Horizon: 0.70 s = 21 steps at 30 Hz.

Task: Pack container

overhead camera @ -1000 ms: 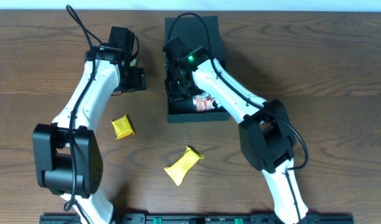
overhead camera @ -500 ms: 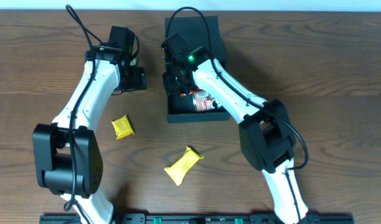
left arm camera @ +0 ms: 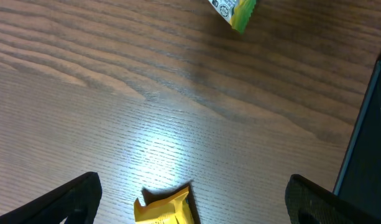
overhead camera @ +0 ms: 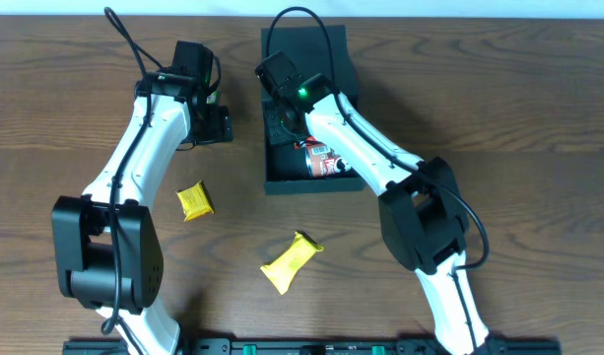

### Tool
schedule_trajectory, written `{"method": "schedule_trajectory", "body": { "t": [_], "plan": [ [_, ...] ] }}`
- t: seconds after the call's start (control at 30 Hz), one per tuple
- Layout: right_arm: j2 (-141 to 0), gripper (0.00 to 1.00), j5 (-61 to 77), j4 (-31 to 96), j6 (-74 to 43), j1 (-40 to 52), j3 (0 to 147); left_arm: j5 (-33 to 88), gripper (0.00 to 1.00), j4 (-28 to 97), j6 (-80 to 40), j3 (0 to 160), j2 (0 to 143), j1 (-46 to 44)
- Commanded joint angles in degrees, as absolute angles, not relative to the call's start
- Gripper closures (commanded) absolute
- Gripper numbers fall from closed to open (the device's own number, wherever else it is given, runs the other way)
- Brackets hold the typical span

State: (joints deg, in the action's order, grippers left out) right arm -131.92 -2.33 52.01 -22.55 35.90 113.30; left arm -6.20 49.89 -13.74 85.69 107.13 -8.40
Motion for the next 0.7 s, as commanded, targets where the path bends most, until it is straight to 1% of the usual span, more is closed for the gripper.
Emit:
{"method": "schedule_trajectory", "body": {
  "t": [0.0, 0.37, 0.67],
  "plan": [
    [-131.48, 0.98, -6.09, 51.99, -24.10, 35.64, 114.43, -5.98, 0.05, 49.67, -14.39, 86.52, 105.67, -8.27],
    [-131.48, 0.98, -14.31, 52.03, -27.44, 35.53, 114.43, -5.91, 0.05, 49.39, -14.44, 86.52, 105.67, -8.27],
    [-131.48, 0.98, -19.05, 52.05, -32.40, 35.42, 114.43, -5.91, 0.05, 49.41, -15.07, 86.52, 105.67, -8.27]
  ]
}}
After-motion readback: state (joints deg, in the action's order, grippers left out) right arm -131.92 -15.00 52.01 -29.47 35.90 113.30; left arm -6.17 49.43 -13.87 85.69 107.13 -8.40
